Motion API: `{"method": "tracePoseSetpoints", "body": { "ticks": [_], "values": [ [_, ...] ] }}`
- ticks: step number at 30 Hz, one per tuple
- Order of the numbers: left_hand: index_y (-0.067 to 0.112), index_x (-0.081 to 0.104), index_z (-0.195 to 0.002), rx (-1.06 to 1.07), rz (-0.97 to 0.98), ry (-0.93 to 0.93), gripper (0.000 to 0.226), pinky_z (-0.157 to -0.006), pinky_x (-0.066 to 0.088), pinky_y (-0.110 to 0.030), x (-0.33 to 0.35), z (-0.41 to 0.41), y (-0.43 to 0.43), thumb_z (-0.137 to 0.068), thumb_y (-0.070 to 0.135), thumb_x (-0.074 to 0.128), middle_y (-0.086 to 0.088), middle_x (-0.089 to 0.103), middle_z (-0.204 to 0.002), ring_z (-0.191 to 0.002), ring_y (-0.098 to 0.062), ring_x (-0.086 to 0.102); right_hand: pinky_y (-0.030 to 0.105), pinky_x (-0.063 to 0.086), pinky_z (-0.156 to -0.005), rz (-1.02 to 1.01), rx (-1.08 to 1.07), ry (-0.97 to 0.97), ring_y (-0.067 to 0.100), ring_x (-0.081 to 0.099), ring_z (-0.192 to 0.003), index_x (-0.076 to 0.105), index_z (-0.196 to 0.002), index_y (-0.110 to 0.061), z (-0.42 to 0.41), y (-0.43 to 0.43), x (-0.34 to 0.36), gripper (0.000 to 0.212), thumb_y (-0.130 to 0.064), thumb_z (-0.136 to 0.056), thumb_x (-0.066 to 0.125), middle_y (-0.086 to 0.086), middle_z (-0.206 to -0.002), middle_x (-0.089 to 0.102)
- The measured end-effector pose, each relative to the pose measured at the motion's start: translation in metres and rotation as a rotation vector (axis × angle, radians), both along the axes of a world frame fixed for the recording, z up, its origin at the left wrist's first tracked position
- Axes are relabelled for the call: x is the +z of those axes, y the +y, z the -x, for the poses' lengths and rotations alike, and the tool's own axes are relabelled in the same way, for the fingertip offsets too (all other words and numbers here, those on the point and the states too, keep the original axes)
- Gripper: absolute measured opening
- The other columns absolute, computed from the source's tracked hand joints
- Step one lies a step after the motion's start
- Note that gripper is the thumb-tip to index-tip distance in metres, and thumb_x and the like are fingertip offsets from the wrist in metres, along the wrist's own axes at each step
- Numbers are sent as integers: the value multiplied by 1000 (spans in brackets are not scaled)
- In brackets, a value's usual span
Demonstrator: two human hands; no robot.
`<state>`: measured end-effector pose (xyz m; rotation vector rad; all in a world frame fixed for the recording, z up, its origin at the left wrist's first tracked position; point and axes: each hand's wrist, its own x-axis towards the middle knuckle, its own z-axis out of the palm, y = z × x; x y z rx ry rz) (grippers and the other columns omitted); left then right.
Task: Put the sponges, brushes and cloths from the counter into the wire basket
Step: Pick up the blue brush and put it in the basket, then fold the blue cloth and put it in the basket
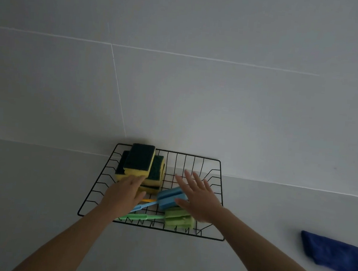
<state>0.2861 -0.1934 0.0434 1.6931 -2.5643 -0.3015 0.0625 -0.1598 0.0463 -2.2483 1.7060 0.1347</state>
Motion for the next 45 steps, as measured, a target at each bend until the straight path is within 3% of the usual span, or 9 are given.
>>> {"method": "tracePoseSetpoints", "body": {
  "ticks": [5,9,16,21,24,29,38,42,45],
  "values": [
    [15,12,-147,7,36,-20,65,-115,23,-42,18,18,7,-94,46,34,-13,11,-157,-144,-29,17,37,-16,-108,108,-37,32,22,-33,-130,-34,-127,-29,33,30,29,87,-73,-53,-21,1,-139,-36],
    [7,30,-141,-56,163,-45,80,-105,33,-57,34,45,9,-83,61,15,-23,29,-149,-136,-40,32,37,-17,-108,182,-121,48,23,-33,-130,-36,-127,-26,67,52,49,87,-74,-56,-23,2,-140,-37],
    [14,-17,-142,-127,89,-40,74,-118,-5,-44,54,136,31,-95,50,27,-11,-21,-154,-144,-24,-16,39,-16,-108,232,-266,87,23,-35,-130,-45,-120,-26,144,95,68,82,-74,-56,-26,2,-138,-40],
    [18,-29,-131,-266,111,-69,82,-116,-7,-45,47,211,47,-63,62,-15,-2,-35,-139,-133,-14,-27,39,-15,-109,192,-370,96,23,-35,-129,-49,-116,-27,204,130,64,85,-76,-47,-36,1,-137,-41],
    [17,-18,-136,-310,113,-40,81,-115,-2,-48,39,256,61,-69,62,-8,-3,-24,-144,-139,-20,-16,39,-12,-112,168,-429,102,23,-35,-129,-47,-119,-21,241,151,55,93,-75,-44,-40,2,-136,-42],
    [13,41,-131,-295,124,-134,68,-87,49,-51,23,325,81,-93,50,-2,-11,58,-132,-117,-29,59,40,-9,-116,93,-490,106,23,-36,-127,-44,-121,-20,301,178,37,101,-76,-36,-43,2,-135,-42],
    [15,57,-122,-402,50,-221,64,-79,53,-52,-26,413,106,-80,50,24,-11,65,-123,-107,-28,66,40,-11,-113,-15,-550,32,23,-36,-128,-45,-120,-27,373,201,-12,100,-77,-34,-42,2,-136,-43],
    [18,1,-147,-427,-49,-223,64,-117,10,-51,-45,437,113,-94,52,9,-10,0,-158,-146,-29,5,43,-6,-116,-76,-575,27,24,-33,-131,-41,-124,-27,391,200,-37,100,-78,-38,-39,2,-137,-42],
    [22,-11,-146,-416,-119,-259,62,-118,-2,-48,-59,452,115,-98,45,19,-6,-13,-158,-146,-25,-9,44,-2,-118,-135,-574,49,28,-24,-140,-33,-135,-25,401,195,-56,73,-65,-84,-1,6,-147,-37]
  ]
}}
